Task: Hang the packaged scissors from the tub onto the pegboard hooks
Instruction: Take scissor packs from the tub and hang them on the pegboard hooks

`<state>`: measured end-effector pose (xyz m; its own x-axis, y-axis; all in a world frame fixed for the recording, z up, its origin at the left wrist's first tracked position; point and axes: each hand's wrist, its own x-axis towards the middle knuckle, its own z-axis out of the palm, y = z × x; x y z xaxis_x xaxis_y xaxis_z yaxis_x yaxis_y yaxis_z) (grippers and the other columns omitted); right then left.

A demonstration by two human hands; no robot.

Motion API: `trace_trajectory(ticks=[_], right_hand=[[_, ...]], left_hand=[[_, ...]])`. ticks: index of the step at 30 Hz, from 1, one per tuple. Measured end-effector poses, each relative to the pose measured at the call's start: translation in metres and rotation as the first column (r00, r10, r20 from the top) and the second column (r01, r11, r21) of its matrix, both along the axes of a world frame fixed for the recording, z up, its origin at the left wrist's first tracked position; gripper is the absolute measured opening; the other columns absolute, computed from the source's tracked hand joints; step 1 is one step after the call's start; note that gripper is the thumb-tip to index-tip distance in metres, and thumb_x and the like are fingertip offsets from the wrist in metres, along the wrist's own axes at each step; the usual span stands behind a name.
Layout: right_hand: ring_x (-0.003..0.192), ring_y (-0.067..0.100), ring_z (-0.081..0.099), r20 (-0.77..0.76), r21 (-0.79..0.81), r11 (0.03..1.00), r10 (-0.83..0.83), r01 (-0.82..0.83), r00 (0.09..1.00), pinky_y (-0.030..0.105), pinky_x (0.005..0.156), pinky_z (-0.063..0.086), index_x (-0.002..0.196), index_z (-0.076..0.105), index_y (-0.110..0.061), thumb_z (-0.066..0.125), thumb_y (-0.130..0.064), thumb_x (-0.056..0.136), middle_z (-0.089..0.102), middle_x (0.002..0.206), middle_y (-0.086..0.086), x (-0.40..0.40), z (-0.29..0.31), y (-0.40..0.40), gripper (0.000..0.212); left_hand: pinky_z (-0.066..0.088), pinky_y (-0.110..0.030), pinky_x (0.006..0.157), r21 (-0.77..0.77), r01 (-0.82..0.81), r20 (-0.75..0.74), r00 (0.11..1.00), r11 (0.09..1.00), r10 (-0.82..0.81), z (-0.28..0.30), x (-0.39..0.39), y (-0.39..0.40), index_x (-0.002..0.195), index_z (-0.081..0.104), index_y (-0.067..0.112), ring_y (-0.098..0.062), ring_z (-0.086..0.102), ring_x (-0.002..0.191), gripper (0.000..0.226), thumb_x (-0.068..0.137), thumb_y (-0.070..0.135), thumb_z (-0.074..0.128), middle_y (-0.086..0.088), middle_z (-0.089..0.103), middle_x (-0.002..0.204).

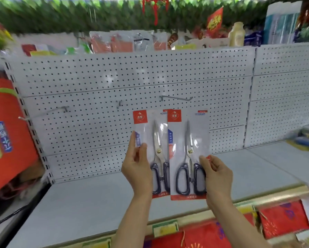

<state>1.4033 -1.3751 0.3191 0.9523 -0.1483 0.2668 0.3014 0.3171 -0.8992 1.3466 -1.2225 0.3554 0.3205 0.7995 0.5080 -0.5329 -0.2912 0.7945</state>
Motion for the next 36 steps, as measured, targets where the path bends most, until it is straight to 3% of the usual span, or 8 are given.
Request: trace_trajectory(ticks=[4, 8, 11, 13, 15, 18, 20, 36], right_hand=[[0.071, 0.015, 0.049, -0.007, 0.021, 0.996, 0.091, -0.09, 0.996, 0.034, 0.073, 0.043, 0.078, 0.057, -0.007, 0.07, -0.016, 0.09, 0.058, 0.074, 0.005, -0.002, 0.013, 0.012, 0.019], [0.065, 0.02, 0.037, 0.009, 0.055, 0.984, 0.171, -0.171, 0.985, 0.033, 0.065, 0.033, 0.06, 0.047, -0.013, 0.068, -0.015, 0.09, 0.044, 0.062, 0.002, -0.006, 0.019, 0.016, 0.037], [0.066, 0.02, 0.037, 0.007, 0.054, 0.973, 0.226, -0.226, 0.974, 0.034, 0.065, 0.034, 0.062, 0.048, -0.01, 0.067, -0.015, 0.091, 0.044, 0.064, 0.006, -0.009, 0.02, 0.021, 0.035], [0.067, 0.019, 0.042, 0.003, 0.056, 0.97, 0.236, -0.236, 0.972, 0.034, 0.067, 0.038, 0.067, 0.049, -0.006, 0.068, -0.016, 0.091, 0.049, 0.067, 0.007, -0.01, 0.02, 0.027, 0.032], [0.068, 0.018, 0.047, 0.0, 0.056, 0.969, 0.241, -0.241, 0.971, 0.032, 0.069, 0.041, 0.067, 0.052, -0.007, 0.068, -0.016, 0.091, 0.054, 0.07, 0.006, -0.013, 0.022, 0.035, 0.029], [0.068, 0.018, 0.051, 0.008, 0.044, 0.97, 0.239, -0.239, 0.971, 0.031, 0.07, 0.046, 0.068, 0.059, -0.011, 0.068, -0.016, 0.091, 0.061, 0.07, 0.003, -0.013, 0.026, 0.043, 0.025], [0.065, 0.018, 0.048, 0.016, 0.031, 0.969, 0.246, -0.247, 0.969, 0.031, 0.066, 0.043, 0.062, 0.059, -0.014, 0.068, -0.015, 0.091, 0.058, 0.062, -0.002, -0.012, 0.027, 0.05, 0.03], [0.067, 0.018, 0.048, 0.0, 0.016, 0.968, 0.25, -0.25, 0.968, 0.032, 0.067, 0.044, 0.076, 0.056, 0.002, 0.067, -0.017, 0.091, 0.056, 0.067, 0.006, -0.006, 0.028, 0.081, 0.027]], left_hand=[[0.04, -0.006, 0.058, -0.018, -0.064, 0.042, 0.997, 0.998, 0.065, 0.013, -0.015, 0.009, 0.126, 0.059, 0.038, -0.007, 0.038, 0.063, 0.044, 0.091, 0.013, 0.067, 0.001, 0.073, 0.085], [0.042, -0.007, 0.059, -0.024, -0.14, 0.081, 0.987, 0.99, 0.141, 0.024, -0.028, 0.018, 0.127, 0.061, 0.033, 0.001, 0.039, 0.061, 0.043, 0.09, 0.012, 0.067, -0.004, 0.074, 0.106], [0.038, -0.008, 0.057, -0.024, -0.183, 0.115, 0.976, 0.983, 0.184, 0.028, -0.037, 0.021, 0.129, 0.059, 0.032, -0.002, 0.034, 0.059, 0.045, 0.09, 0.011, 0.067, -0.002, 0.072, 0.082], [0.033, -0.008, 0.057, -0.023, -0.195, 0.092, 0.976, 0.981, 0.196, 0.031, -0.034, 0.028, 0.127, 0.057, 0.036, -0.004, 0.029, 0.057, 0.046, 0.091, 0.009, 0.067, 0.013, 0.048, 0.054], [0.032, -0.008, 0.056, -0.029, -0.23, 0.045, 0.972, 0.973, 0.231, 0.035, -0.031, 0.038, 0.128, 0.056, 0.036, -0.005, 0.027, 0.056, 0.047, 0.091, 0.008, 0.066, 0.011, 0.044, 0.05], [0.035, -0.008, 0.051, -0.028, -0.239, -0.007, 0.971, 0.971, 0.239, 0.037, -0.026, 0.052, 0.131, 0.059, 0.027, -0.003, 0.029, 0.054, 0.044, 0.091, 0.008, 0.065, -0.012, 0.073, 0.093], [0.035, -0.008, 0.049, -0.038, -0.241, -0.036, 0.97, 0.97, 0.24, 0.037, -0.023, 0.061, 0.131, 0.06, 0.026, -0.003, 0.029, 0.051, 0.043, 0.092, 0.008, 0.064, -0.022, 0.066, 0.114], [0.037, -0.005, 0.049, -0.027, -0.23, -0.087, 0.97, 0.973, 0.227, 0.024, 0.0, 0.096, 0.132, 0.059, 0.026, -0.001, 0.035, 0.047, 0.043, 0.092, 0.01, 0.064, -0.021, 0.066, 0.119]])
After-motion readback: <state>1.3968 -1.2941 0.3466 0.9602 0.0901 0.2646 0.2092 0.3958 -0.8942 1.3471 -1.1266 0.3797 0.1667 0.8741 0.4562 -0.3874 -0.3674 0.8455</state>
